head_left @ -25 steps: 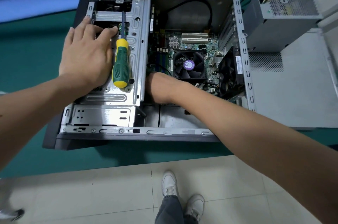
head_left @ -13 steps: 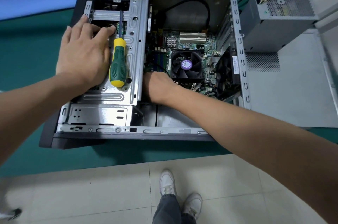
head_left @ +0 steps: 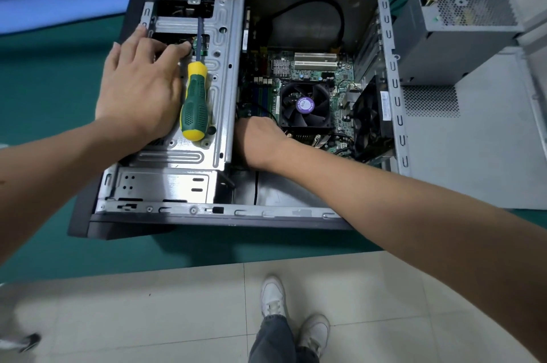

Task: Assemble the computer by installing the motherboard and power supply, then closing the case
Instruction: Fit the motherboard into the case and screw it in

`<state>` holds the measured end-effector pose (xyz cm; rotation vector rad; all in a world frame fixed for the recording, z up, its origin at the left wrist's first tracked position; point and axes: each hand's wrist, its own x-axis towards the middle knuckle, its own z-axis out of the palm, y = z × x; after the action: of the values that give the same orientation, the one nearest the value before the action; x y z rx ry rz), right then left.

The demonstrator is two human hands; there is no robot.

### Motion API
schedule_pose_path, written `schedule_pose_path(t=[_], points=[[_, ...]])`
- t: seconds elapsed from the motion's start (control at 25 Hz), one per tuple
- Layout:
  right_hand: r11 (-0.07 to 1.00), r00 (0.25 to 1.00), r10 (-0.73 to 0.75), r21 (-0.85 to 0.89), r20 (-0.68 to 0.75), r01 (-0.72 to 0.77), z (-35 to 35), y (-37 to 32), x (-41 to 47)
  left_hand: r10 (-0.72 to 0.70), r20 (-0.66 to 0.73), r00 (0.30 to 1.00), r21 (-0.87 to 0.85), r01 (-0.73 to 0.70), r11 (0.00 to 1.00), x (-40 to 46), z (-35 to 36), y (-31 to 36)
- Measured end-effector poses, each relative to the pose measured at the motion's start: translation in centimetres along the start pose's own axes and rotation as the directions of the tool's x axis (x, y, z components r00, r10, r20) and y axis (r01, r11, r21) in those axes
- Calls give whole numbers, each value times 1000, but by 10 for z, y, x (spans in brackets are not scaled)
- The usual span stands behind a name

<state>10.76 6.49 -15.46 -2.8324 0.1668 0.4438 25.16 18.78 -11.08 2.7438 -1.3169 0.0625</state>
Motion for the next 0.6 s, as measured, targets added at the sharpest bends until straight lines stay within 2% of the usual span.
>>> schedule_pose_path(t=[0.28,0.44,0.6], points=[[998,999,-52,21,5,52,-2,9,-10,-4,0,1000,-8,4,1000,-3,-2,3],[998,1000,-29,50,-8,29,-3,3,-5,3,-8,1000,-16,-3,1000,-2,-1,2],[999,999,-32,-44,-5,32,10,-3,1,-5,-9,1000,-26,5,1000,-3,0,2]])
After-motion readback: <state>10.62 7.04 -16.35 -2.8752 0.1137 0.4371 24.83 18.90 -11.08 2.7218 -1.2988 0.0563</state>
